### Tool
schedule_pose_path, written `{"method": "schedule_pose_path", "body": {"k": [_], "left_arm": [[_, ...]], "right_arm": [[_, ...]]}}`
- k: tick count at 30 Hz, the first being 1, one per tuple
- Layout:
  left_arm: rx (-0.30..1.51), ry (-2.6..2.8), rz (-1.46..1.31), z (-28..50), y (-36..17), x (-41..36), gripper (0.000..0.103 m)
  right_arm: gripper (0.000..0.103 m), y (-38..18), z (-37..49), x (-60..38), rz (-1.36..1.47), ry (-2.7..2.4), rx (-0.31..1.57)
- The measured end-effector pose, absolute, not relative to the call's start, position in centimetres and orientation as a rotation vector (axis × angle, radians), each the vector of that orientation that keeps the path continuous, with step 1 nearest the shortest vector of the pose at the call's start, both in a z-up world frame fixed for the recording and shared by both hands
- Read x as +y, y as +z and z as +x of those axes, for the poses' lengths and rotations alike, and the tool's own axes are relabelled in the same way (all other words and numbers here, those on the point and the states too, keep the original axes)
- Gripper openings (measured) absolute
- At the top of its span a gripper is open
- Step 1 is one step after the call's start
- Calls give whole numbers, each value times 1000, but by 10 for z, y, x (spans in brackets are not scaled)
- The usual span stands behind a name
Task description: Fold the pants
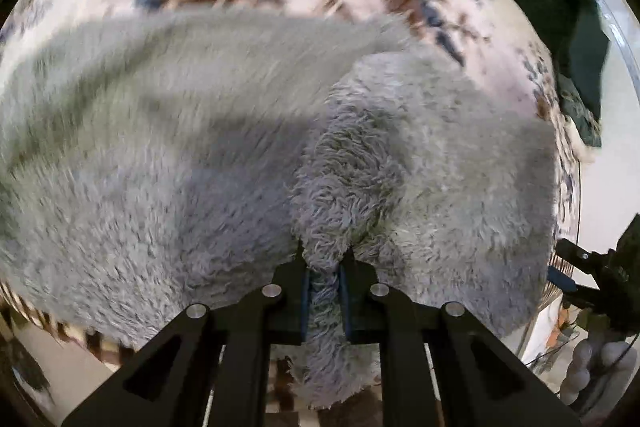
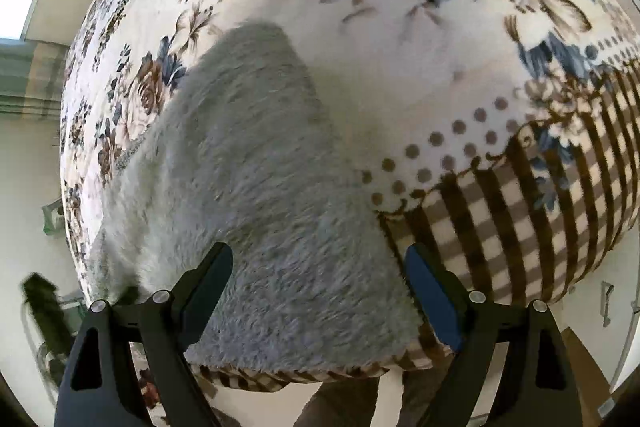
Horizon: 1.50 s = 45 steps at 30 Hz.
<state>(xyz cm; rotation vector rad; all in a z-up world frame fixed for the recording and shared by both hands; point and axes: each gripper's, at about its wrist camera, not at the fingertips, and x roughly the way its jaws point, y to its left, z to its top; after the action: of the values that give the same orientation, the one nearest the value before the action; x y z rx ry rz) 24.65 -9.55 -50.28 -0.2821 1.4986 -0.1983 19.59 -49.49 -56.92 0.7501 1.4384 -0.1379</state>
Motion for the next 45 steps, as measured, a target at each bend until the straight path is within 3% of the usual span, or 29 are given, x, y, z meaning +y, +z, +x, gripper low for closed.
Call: {"method": "schedule_pose_path", "body": {"k": [6,9,11,12,13,16,19,22,24,27,30,32,33,35,37,38,45], "left_arm": [[1512,-216,-424,246,-492,-92,26],[1475,-227,-488,257,-481,-89,40],[1449,-223,-527,267,-476,-87,55],[1436,-221,-541,275,-476,-88,58],[1427,-221,-550,284,-476,-92,60],[1415,-246,-520,307,-487,-109,60],[1472,-270,-461,323,-515,-129,59],[1460,-266,-434,325,-527,-135,18],[1431,-250,-419,326,-527,-131,17],[1452,-227,-481,324,-531,-119,18],[1447,-212,-462,316,-515,-111,21],[1380,-195,-431,302,-493,-104,32],[1346,-186,-419,296,-485,-101,41],[1308,-183,-424,282,-473,-90,98],[1279,-154,-465,262,-462,-69,101],[1275,-126,-477,255,-458,-61,101],[1242,179,-678,167,-457,28,101]], "right_arm": [[90,-592,217,-513,821,-26,1446],[90,-618,237,-517,898,76,1453],[90,-636,249,-518,921,108,1474],[79,-642,254,-517,922,117,1484],[55,-644,259,-516,914,128,1483],[32,-640,268,-512,850,95,1477],[27,-633,274,-510,812,85,1467],[26,-628,281,-515,789,57,1451],[26,-630,286,-518,786,42,1453],[27,-630,286,-515,719,39,1475],[40,-621,287,-503,628,27,1513],[46,-606,283,-496,583,9,1496],[52,-599,279,-495,574,7,1480],[60,-583,270,-490,556,3,1438],[85,-569,258,-484,564,-10,1389],[88,-562,252,-482,574,-10,1367],[90,-534,230,-431,569,-34,1348]]}}
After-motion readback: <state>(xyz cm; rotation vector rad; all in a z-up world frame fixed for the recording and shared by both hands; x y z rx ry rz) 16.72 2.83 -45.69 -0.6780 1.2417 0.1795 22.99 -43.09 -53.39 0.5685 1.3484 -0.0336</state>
